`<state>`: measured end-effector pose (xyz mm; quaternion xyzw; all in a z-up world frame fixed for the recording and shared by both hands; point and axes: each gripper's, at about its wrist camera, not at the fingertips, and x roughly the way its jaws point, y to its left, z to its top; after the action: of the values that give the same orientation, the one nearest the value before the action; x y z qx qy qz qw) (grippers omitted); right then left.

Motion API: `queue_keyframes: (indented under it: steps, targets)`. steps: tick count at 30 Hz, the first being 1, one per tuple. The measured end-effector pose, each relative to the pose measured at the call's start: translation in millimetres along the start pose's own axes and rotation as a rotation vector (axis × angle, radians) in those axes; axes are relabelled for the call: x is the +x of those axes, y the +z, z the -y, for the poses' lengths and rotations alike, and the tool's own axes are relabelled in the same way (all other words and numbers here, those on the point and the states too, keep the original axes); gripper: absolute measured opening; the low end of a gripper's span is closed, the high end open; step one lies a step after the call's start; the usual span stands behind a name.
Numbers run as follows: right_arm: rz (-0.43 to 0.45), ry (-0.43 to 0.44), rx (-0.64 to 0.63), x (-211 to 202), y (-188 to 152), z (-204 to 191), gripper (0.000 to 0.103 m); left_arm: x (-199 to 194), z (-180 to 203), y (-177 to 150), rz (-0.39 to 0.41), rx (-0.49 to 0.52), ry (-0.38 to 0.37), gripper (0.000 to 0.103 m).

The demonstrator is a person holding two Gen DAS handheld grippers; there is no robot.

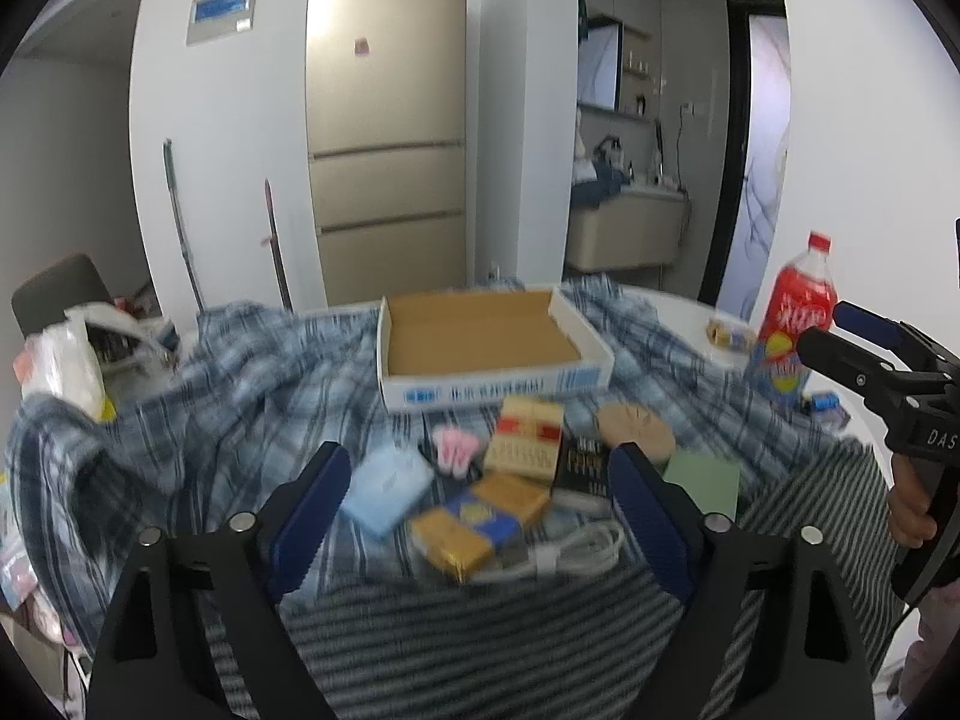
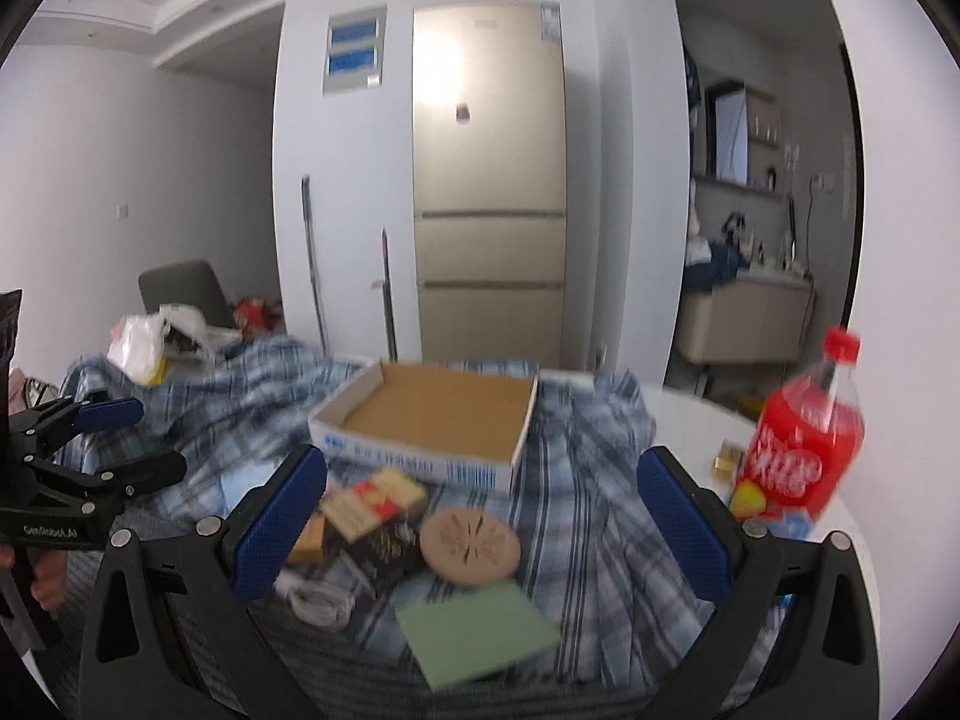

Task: Organize soft objects
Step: 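Lower the left tool and grasp the blue-gold cigarette pack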

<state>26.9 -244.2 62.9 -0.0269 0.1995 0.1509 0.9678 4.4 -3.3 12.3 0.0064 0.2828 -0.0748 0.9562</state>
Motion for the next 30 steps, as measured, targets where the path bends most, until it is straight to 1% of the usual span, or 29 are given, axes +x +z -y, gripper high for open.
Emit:
queue_keyframes:
  steps: [3,7,10,14,16,17,21,22,23,26,27,28,29,30]
  targets:
    - [-0.041,0.013,0.025,1.8,-16.7,6.2,0.103,1.8,2.2,-11.6,-0.041,0.007,0.0,0.088]
    - [-0.105,0.026,0.055,6.6,-39.0,10.8,0.102,12.0,6.3,-25.2,-0.124,0.02,-0.029,0.086]
    - [-0.142,0.032,0.081,9.0,-52.4,13.3,0.102,22.9,13.4,-35.8,-0.179,0.035,-0.034,0.086]
    - [-0.16,0.012,0.108,11.2,-60.0,16.5,0.101,39.5,15.9,-41.2,-0.257,0.018,-0.09,0.086]
    - [-0.167,-0.011,0.111,12.0,-57.4,17.9,0.099,46.5,14.2,-38.2,-0.284,0.015,-0.105,0.08]
    - [-0.171,-0.011,0.112,12.9,-55.7,18.1,0.099,49.0,12.7,-35.0,-0.289,0.017,-0.107,0.08]
    - [-0.193,0.032,0.088,17.6,-45.1,15.5,0.099,65.2,-3.7,-17.0,-0.282,0.045,-0.123,0.079]
    - [-0.19,0.031,0.073,18.2,-41.7,14.9,0.099,70.5,-9.1,-12.1,-0.28,0.057,-0.136,0.075]
    - [-0.184,0.026,0.059,18.3,-38.8,14.2,0.099,75.6,-13.5,-7.6,-0.284,0.071,-0.153,0.073]
    - [-0.172,0.031,0.024,19.4,-32.2,12.8,0.099,90.1,-18.6,2.6,-0.323,0.13,-0.212,0.072]
    - [-0.173,0.039,0.019,20.7,-31.3,12.8,0.099,95.9,-17.1,4.8,-0.348,0.159,-0.199,0.072]
    - [-0.177,0.047,0.01,23.0,-30.6,12.2,0.099,101.3,-15.4,6.6,-0.369,0.184,-0.163,0.072]
    - [-0.178,0.043,-0.004,25.2,-30.0,11.3,0.099,104.3,-15.3,7.9,-0.375,0.188,-0.156,0.072]
    - [-0.174,0.025,-0.024,27.6,-29.7,10.1,0.099,108.6,-16.4,9.2,-0.391,0.181,-0.18,0.072]
